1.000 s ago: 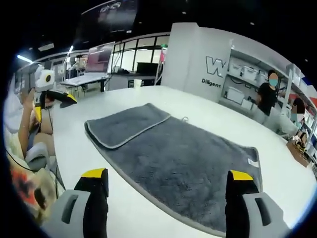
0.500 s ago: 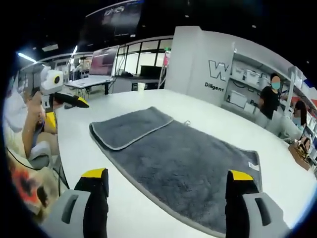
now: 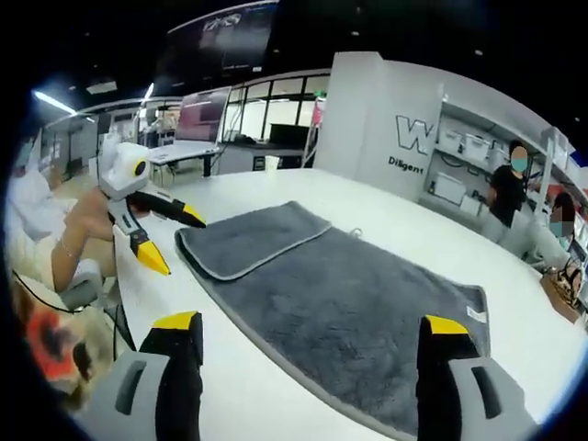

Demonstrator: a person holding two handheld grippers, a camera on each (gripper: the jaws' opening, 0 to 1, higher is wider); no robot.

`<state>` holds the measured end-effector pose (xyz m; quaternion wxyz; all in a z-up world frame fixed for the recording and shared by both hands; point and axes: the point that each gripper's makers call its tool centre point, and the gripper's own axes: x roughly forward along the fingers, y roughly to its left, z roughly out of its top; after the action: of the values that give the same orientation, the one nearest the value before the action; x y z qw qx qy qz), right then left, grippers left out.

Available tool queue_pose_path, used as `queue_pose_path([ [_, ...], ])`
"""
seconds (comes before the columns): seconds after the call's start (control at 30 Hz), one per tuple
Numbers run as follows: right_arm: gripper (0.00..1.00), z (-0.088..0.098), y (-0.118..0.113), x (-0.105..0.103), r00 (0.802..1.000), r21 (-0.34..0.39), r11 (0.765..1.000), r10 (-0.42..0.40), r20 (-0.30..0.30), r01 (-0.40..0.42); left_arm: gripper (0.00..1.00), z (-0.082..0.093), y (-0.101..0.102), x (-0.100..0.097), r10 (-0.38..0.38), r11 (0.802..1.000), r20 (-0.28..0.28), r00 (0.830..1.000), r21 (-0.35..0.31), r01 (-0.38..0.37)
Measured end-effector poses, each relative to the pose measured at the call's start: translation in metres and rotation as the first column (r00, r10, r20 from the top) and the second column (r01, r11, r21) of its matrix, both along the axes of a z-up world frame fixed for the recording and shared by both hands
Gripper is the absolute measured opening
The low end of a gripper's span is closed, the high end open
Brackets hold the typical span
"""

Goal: Open the folded towel by lifting each exposed corner and separating the folded layers until the towel lies flat within the target outline without major curled edges

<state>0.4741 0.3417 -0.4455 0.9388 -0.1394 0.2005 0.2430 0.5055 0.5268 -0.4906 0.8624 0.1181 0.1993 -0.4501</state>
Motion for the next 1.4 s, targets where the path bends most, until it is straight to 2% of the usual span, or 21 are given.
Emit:
queue_pose_path([
  [0.13, 0.97, 0.000, 0.001, -0.001, 1.000, -0.004, 1.000, 0.008, -0.006, -0.008, 0.59, -0.005, -0.006, 0.008, 0.014, 1.000, 0.031, 0.999, 0.023, -0.014],
  [0.3, 0.96, 0.001, 0.003, -0.002, 1.000, -0.007, 1.000, 0.015, -0.001, -0.015, 0.52, -0.011, -0.012, 0.016, 0.015, 0.996, 0.086, 0.996, 0.086, -0.022],
  [0.4, 0.96, 0.000, 0.004, -0.003, 1.000, -0.010, 1.000, 0.017, -0.003, -0.017, 0.46, -0.016, -0.017, 0.020, 0.012, 0.993, 0.096, 0.995, 0.112, -0.022],
  [0.5, 0.96, -0.002, 0.004, -0.003, 1.000, -0.017, 1.000, 0.021, -0.009, -0.022, 0.42, -0.018, -0.015, 0.032, 0.058, 0.985, 0.152, 0.987, 0.151, -0.081],
  [0.6, 0.96, -0.004, 0.005, -0.005, 0.999, -0.034, 0.999, 0.031, -0.016, -0.031, 0.39, -0.025, -0.023, 0.029, 0.026, 0.986, 0.123, 0.992, 0.159, -0.045],
  [0.73, 0.95, -0.003, 0.004, -0.004, 0.999, -0.033, 0.999, 0.032, -0.012, -0.033, 0.34, -0.030, -0.026, 0.027, 0.018, 0.983, 0.137, 0.990, 0.177, -0.042],
  [0.9, 0.94, -0.005, 0.005, -0.005, 0.999, -0.045, 0.998, 0.039, -0.018, -0.040, 0.20, -0.023, -0.031, 0.030, 0.014, 0.992, 0.145, 0.989, 0.120, -0.032],
  [1.07, 0.94, -0.005, 0.006, -0.005, 0.999, -0.047, 0.998, 0.040, -0.020, -0.041, 0.03, -0.019, -0.035, 0.030, -0.003, 0.995, 0.172, 0.985, 0.098, -0.014],
  [1.17, 0.94, -0.005, 0.006, -0.006, 0.999, -0.049, 0.998, 0.040, -0.020, -0.041, 0.02, -0.020, -0.035, 0.030, -0.010, 0.996, 0.163, 0.987, 0.089, -0.005],
  [1.3, 0.94, -0.004, 0.004, -0.005, 0.999, -0.053, 0.998, 0.038, -0.018, -0.039, 0.02, -0.015, -0.033, 0.031, 0.008, 0.999, 0.161, 0.987, 0.044, -0.015],
  [1.4, 0.94, -0.006, 0.004, -0.004, 0.999, -0.055, 0.998, 0.037, -0.023, -0.038, 0.02, -0.003, -0.025, 0.039, 0.065, 0.997, 0.154, 0.986, -0.039, -0.059],
])
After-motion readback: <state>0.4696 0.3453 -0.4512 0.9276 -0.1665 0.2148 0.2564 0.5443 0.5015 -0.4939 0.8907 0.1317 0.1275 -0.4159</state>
